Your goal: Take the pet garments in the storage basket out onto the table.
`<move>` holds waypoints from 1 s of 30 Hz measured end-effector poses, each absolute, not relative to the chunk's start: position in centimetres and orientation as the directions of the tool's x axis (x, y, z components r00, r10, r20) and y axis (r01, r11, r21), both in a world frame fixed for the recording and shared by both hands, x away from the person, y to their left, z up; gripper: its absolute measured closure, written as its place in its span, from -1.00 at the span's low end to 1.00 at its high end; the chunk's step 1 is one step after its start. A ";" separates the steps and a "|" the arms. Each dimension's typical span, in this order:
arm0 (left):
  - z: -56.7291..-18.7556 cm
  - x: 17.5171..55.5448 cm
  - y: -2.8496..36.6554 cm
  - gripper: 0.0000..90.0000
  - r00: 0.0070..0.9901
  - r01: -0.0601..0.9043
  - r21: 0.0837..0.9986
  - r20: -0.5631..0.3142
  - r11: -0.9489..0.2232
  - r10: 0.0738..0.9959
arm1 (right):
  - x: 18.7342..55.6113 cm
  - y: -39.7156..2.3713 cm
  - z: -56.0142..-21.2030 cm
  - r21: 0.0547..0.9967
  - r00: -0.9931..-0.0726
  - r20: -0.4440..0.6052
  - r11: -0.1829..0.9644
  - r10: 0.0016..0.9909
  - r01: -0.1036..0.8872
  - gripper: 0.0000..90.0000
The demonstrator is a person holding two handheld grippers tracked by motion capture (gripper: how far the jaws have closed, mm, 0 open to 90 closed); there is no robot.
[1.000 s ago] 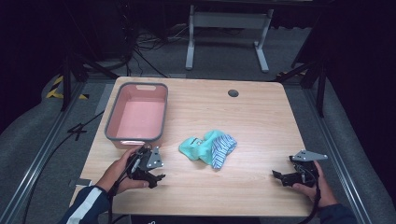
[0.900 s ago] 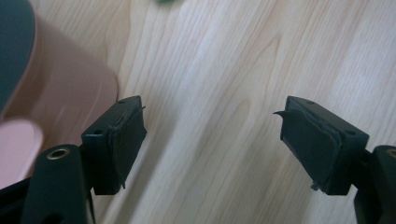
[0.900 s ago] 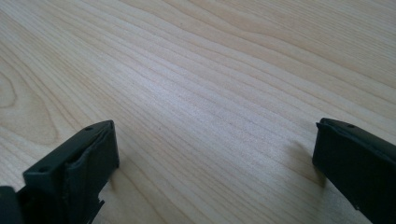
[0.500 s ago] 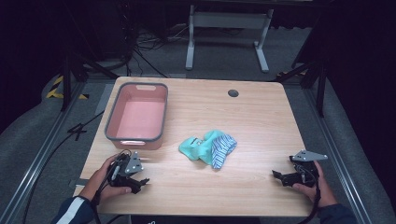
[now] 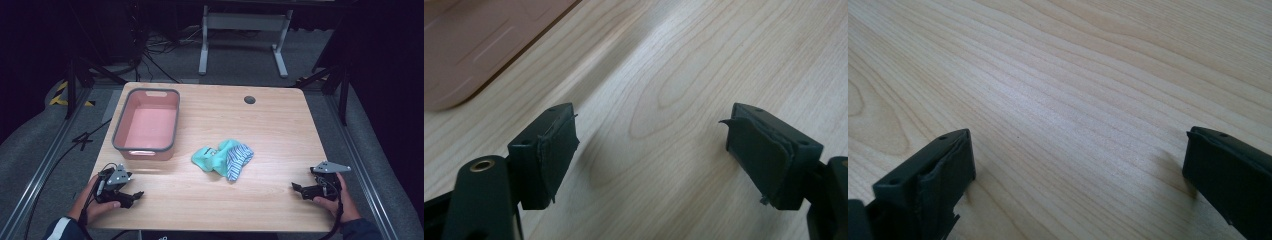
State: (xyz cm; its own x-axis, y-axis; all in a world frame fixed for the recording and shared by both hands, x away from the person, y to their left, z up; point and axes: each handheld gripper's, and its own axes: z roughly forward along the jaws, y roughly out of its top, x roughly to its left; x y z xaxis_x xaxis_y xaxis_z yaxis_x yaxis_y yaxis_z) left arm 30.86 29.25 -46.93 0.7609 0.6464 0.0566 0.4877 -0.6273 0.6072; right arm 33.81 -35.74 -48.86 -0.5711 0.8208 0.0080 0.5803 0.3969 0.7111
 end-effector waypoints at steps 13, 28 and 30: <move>-48.2 30.3 32.0 -0.67 0.712 0.516 0.689 -0.015 -0.508 0.702 | 33.8 -35.8 -48.9 0.711 -0.571 0.008 0.397 0.821 0.581 -0.98; -48.3 30.4 32.0 -0.70 0.709 0.516 0.691 -0.014 -0.505 0.705 | 33.7 -35.8 -48.9 0.712 -0.573 0.009 0.397 0.820 0.579 -0.98; -48.3 30.4 32.0 -0.70 0.708 0.518 0.691 -0.014 -0.505 0.706 | 33.7 -35.8 -48.9 0.712 -0.573 0.009 0.397 0.820 0.580 -0.98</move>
